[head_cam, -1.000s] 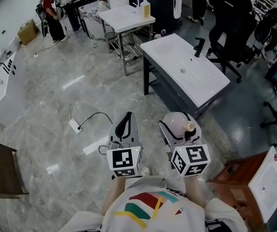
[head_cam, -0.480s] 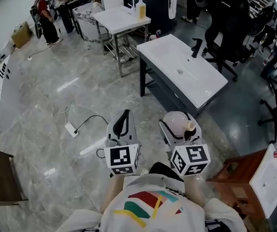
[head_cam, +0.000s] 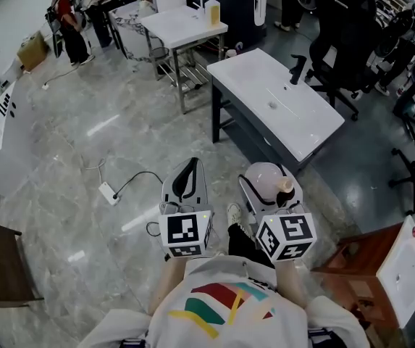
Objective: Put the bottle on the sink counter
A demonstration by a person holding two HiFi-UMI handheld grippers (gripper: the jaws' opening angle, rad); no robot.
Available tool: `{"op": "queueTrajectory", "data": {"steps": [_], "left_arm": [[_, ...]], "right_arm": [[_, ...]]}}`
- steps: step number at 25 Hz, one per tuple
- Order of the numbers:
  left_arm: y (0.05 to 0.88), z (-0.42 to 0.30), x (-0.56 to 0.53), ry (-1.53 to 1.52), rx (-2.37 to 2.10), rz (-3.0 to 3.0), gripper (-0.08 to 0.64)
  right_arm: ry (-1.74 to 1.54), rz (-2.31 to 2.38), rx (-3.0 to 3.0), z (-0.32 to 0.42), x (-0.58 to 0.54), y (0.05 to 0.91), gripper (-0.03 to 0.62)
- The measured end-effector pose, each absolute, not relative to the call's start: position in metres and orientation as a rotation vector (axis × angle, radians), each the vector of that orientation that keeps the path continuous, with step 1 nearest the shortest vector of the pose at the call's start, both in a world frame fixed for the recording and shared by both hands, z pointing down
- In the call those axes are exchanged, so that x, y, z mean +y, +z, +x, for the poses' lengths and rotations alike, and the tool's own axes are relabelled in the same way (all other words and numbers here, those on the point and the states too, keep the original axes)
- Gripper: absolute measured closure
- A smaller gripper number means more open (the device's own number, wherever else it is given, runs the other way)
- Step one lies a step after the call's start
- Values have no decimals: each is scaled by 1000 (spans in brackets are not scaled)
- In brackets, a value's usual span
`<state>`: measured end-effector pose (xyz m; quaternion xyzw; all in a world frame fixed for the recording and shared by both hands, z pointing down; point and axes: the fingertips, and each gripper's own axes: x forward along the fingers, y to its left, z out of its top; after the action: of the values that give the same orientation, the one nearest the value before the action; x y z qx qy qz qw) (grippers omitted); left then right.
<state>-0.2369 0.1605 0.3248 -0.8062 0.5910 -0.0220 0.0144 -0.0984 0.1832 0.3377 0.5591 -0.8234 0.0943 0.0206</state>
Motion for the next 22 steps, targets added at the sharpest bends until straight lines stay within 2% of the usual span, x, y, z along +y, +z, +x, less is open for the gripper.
{"op": "queueTrajectory", "data": {"steps": [22], "left_arm": [[337, -243, 116, -83, 1902, -2467, 541]], "right_arm": [[231, 1647, -2601, -108, 129, 342, 201]]}}
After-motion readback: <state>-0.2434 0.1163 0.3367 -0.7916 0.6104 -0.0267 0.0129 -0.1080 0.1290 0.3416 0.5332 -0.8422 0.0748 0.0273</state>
